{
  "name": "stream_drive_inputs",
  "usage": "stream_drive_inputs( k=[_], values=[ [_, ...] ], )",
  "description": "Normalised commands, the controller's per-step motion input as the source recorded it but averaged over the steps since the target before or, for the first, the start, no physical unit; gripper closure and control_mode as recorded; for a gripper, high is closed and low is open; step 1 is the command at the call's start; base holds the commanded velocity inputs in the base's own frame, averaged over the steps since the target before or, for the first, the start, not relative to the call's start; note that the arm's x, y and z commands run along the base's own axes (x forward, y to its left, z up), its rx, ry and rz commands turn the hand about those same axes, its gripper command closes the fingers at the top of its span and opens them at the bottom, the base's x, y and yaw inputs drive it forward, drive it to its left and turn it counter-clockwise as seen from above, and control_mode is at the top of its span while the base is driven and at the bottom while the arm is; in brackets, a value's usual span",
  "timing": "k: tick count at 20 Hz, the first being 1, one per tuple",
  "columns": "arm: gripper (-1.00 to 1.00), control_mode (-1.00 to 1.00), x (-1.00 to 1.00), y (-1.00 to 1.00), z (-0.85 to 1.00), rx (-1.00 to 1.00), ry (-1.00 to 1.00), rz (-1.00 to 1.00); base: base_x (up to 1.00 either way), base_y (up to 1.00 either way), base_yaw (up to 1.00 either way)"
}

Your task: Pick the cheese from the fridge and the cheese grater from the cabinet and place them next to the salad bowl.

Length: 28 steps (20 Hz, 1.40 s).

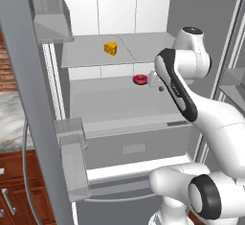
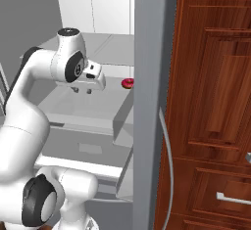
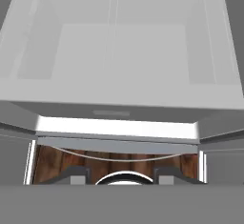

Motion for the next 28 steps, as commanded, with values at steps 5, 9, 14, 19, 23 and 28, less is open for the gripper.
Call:
stream_drive_inputs(
  k=[5,9,14,19,23,28],
  values=[
    [-1.00,-1.00,-0.07,0.00,0.00,0.00,-0.02,0.00,0.00,0.00,0.00],
    [-1.00,-1.00,0.00,0.17,0.01,-0.02,-0.17,0.00,0.00,0.00,0.00],
    [-1.00,-1.00,-0.01,0.30,0.03,-0.04,-0.29,0.00,0.00,0.00,0.00],
    [-1.00,-1.00,-0.09,0.22,0.23,-0.02,-0.31,0.00,0.00,0.00,0.00],
    [-1.00,-1.00,-0.22,0.23,0.60,0.00,-0.16,0.00,0.00,0.00,0.00],
    [-1.00,-1.00,-0.09,0.11,0.39,0.13,-0.01,-0.02,0.00,0.00,0.00]
  ],
)
